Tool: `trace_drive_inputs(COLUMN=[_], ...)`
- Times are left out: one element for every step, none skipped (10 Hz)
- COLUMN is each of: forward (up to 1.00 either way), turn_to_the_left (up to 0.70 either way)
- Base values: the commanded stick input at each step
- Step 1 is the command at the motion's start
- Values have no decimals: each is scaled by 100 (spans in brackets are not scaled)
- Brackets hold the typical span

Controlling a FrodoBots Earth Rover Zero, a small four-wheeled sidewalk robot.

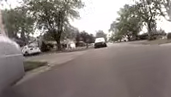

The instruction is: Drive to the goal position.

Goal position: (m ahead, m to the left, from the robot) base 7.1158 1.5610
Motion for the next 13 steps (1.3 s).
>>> trace_drive_inputs(forward=[70,70,70,70,70,70,70,70,70,70,70,70,70], turn_to_the_left=[-5,-5,-5,-5,-5,19,28,30,30,30,30,30,30])
